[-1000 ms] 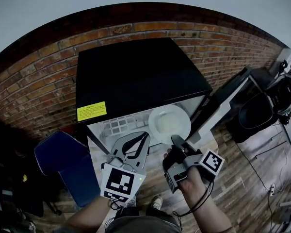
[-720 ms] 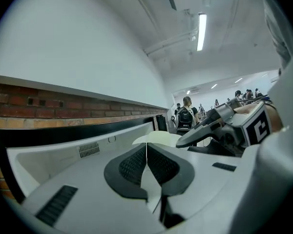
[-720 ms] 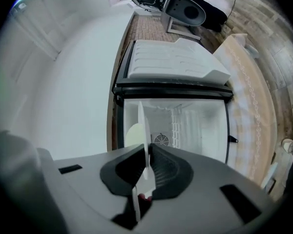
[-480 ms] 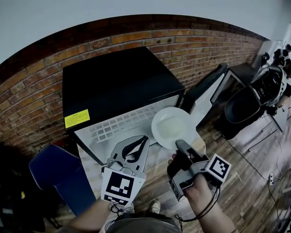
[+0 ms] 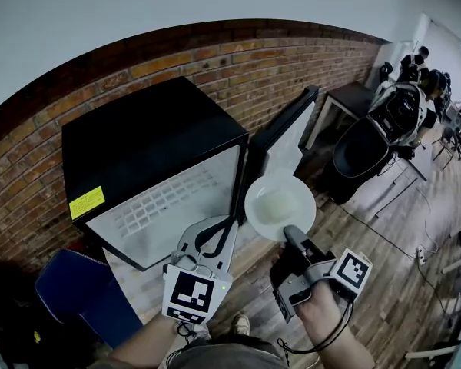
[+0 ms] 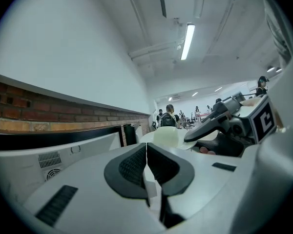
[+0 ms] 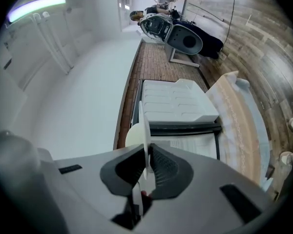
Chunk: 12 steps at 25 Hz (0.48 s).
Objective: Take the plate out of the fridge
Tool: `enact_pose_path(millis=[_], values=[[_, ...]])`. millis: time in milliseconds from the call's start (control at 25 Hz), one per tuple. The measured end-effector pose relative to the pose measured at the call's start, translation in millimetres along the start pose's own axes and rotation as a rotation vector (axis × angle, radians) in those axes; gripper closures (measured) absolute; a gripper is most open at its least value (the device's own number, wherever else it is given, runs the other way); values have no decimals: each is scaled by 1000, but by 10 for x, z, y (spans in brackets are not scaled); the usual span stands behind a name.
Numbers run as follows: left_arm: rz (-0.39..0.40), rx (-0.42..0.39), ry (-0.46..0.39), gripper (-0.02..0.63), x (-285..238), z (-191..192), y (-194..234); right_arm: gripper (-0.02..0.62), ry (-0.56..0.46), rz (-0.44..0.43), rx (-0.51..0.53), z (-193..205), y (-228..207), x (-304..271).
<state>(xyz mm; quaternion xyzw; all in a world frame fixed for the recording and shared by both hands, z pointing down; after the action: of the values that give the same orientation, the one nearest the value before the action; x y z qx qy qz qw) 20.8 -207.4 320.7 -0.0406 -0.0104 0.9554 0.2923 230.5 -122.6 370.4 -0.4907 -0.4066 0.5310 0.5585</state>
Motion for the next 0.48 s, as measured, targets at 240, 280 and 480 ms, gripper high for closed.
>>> enact_pose_path(millis=[240, 280, 480], values=[[80, 18, -10, 588, -153, 33, -206, 555, -71, 35, 6, -145, -137, 321], [90, 16, -7, 588, -175, 49, -239, 555, -78, 42, 4, -159, -168, 368], [129, 6, 23, 588, -267, 162, -380, 555, -115, 73, -23, -178, -340, 575]])
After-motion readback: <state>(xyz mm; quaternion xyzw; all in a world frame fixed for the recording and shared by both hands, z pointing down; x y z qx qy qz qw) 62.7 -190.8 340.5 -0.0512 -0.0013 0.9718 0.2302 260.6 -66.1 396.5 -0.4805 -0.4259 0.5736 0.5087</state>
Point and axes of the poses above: the fingertips, and each gripper's own axes: x backward along the fingers, y to its left, z out of its underside, the point moved 10 cm from there along x, backward along the fingers, and after that the axes turned 8 degrees about x, right-handed, at the moved point
